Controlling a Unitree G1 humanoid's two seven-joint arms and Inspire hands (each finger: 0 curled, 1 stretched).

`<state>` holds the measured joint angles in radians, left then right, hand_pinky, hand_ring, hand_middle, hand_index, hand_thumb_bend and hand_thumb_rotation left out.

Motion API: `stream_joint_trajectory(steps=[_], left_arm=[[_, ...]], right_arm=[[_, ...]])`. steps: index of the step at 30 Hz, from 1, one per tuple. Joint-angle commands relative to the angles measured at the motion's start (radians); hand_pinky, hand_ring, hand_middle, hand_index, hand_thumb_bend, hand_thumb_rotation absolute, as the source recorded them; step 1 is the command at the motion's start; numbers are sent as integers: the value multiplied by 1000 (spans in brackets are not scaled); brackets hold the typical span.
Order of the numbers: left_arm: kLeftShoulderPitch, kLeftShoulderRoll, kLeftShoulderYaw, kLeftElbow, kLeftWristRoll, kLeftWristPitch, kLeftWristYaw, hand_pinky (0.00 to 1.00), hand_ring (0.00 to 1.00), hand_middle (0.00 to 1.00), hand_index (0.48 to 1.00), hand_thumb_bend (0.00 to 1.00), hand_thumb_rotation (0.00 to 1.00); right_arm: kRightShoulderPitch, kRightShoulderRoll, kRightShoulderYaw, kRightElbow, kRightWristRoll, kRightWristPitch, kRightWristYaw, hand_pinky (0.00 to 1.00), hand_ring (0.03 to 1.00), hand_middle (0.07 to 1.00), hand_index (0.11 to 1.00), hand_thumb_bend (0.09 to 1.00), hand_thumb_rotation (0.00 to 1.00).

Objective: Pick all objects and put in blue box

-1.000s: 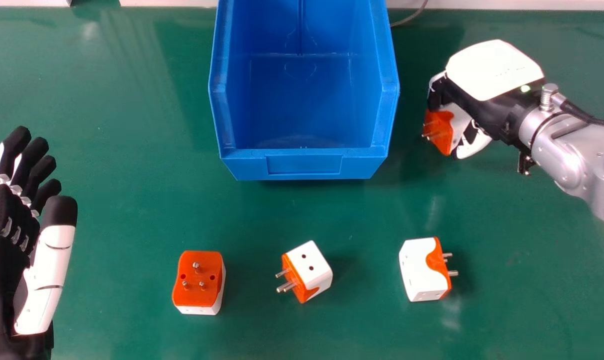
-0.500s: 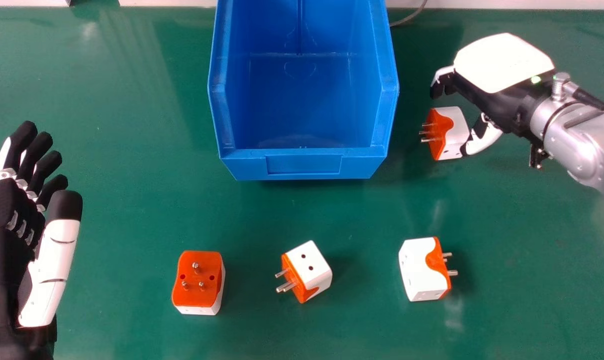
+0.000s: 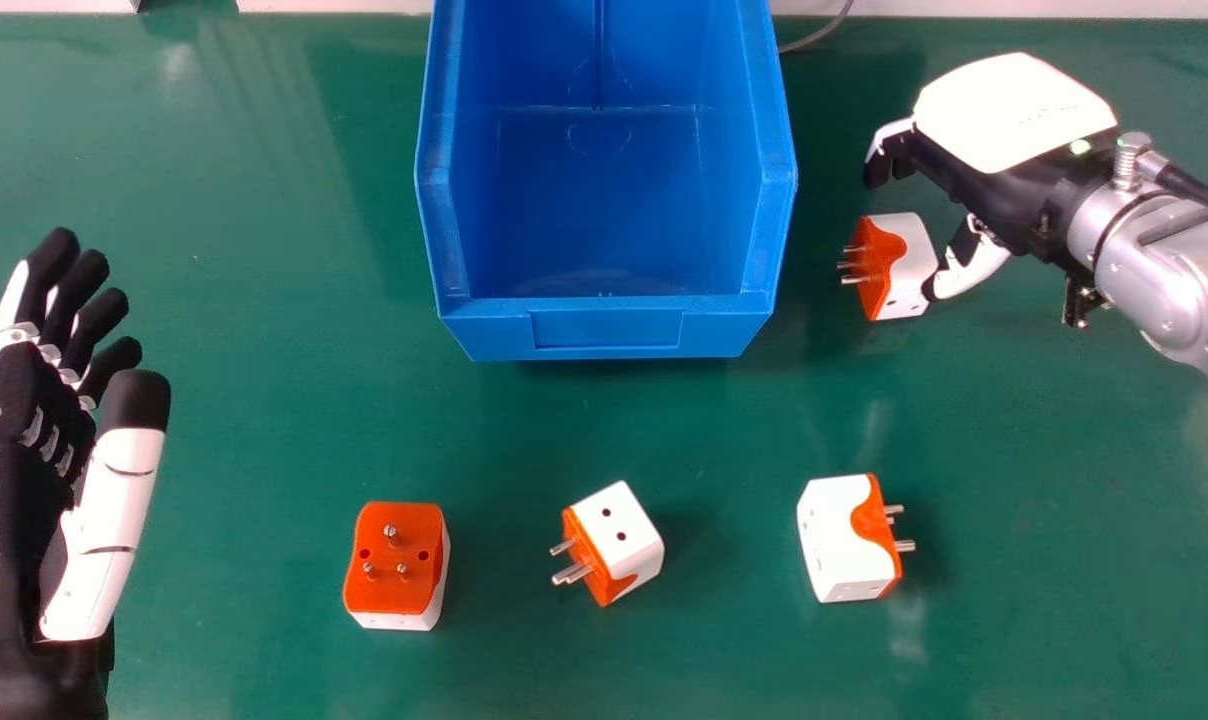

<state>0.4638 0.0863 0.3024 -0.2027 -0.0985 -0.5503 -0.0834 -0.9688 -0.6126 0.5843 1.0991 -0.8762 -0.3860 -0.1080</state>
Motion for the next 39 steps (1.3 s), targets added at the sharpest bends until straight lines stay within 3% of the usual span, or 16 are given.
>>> stream_joint_trajectory(steps=[1,6,10,12,17,22,26,32,36,38,39], left_arm=[[15,-3,13,-30,-13,-5,7,863,895,921,925,692,765],[29,3,14,-33,-16,-16,-2,863,895,916,920,692,759],[40,10,19,-33,-5,-28,-6,870,900,919,924,686,767],[42,15,18,-33,-13,-32,-14,876,903,922,928,682,774],[51,11,21,-38,-8,-40,-16,885,909,929,936,675,785],[71,5,23,-60,-6,-25,-11,891,912,935,941,667,797],[86,-4,22,-77,-24,-15,-10,894,912,933,941,670,799],[98,-10,25,-93,-19,-3,1,896,912,931,939,672,794],[104,-1,28,-97,-33,-7,-10,898,911,927,937,673,791],[107,0,32,-102,-28,-1,-7,902,912,926,938,673,791],[109,2,35,-102,-32,1,-9,902,912,926,938,673,791]], right_arm=[[-26,-3,-19,-1,20,20,9,372,524,717,695,472,0],[-20,9,-14,2,19,34,13,368,521,720,697,473,0],[-16,17,-7,8,12,41,8,368,521,722,698,473,0],[-13,24,-4,12,9,44,2,367,521,722,698,473,0],[-11,44,5,31,3,59,-7,368,522,716,696,473,0],[-14,66,11,47,4,87,5,366,522,714,698,474,0],[-8,74,9,48,8,94,1,363,521,715,701,474,0],[-4,85,12,56,8,102,1,362,519,712,702,474,0],[-1,89,12,58,6,106,-14,360,517,708,701,474,0],[-1,93,13,61,3,110,-17,359,516,702,698,474,0],[-1,95,15,65,2,113,-19,359,516,702,698,474,0]])
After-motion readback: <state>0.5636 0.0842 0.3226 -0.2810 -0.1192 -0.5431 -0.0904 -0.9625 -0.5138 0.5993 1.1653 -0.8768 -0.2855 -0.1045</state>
